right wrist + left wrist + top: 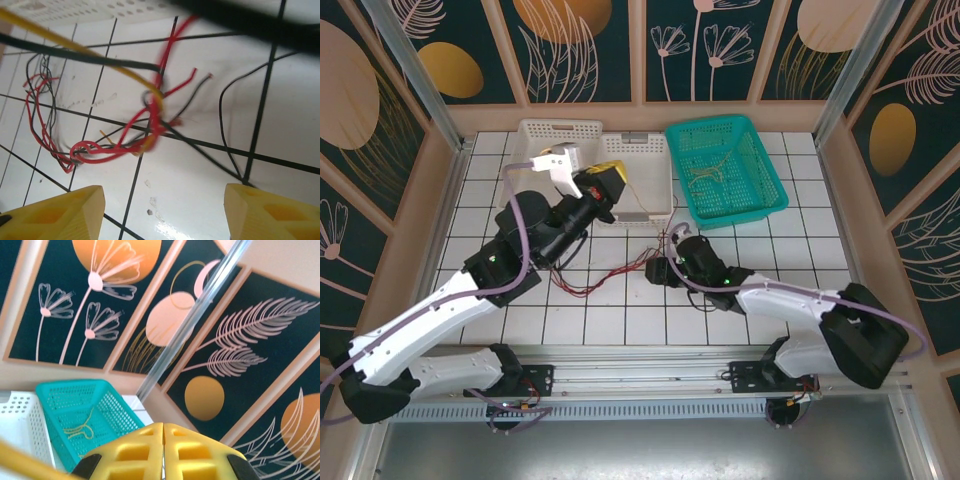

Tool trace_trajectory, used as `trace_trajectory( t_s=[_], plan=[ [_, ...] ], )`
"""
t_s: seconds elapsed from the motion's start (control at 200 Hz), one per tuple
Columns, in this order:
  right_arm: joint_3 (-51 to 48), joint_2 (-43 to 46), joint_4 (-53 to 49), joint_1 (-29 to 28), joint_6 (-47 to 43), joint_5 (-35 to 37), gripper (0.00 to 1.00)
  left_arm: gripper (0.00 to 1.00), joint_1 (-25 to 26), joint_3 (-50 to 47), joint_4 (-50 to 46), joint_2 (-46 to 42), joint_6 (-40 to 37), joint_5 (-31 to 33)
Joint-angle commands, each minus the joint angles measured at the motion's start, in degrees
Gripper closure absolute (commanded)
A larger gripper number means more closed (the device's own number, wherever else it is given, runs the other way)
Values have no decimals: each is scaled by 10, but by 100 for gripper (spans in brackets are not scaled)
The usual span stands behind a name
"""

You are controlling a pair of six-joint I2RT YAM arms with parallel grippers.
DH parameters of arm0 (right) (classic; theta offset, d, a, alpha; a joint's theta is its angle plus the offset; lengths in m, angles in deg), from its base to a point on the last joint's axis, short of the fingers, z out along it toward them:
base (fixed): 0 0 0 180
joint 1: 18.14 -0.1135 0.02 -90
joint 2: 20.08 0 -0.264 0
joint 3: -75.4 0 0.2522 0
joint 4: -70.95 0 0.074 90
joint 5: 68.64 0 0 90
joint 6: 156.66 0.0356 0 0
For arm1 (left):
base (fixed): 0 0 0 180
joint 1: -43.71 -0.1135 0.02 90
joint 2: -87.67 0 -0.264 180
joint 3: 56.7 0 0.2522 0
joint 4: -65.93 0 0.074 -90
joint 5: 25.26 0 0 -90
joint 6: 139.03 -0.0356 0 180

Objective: Untangle the cables

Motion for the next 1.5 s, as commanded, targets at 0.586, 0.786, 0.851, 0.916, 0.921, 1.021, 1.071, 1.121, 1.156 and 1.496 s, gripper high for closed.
trace_trajectory(
  t_s=[0.586,0.786,0.851,0.916,0.921,1.021,1.071,1.121,1.156,1.496],
  plan=[
    [-86,44,200,35,-50,-90,57,100,0,37,27,-17,3,22],
    [-104,29,234,34,-47,-121,70,100,0,35,28,-23,-3,36],
    [-102,23,230,33,-46,-121,81,100,-1,36,28,-24,-3,39],
    [-95,22,212,36,-46,-110,96,100,-1,36,27,-27,-6,44],
    [-95,22,210,36,-46,-109,97,100,-1,36,26,-27,-7,45],
    [-98,50,178,44,-37,-73,100,100,0,44,8,-40,-26,77],
    [-100,69,147,57,-27,-45,100,100,-1,50,-9,-51,-40,104],
    [-104,88,119,77,-18,-31,100,100,-1,58,-26,-62,-55,131],
    [-105,100,95,96,-9,-24,100,100,-1,61,-35,-69,-68,148],
    [-110,177,-49,279,25,-28,100,100,-1,91,-120,-113,-151,277]
  ],
)
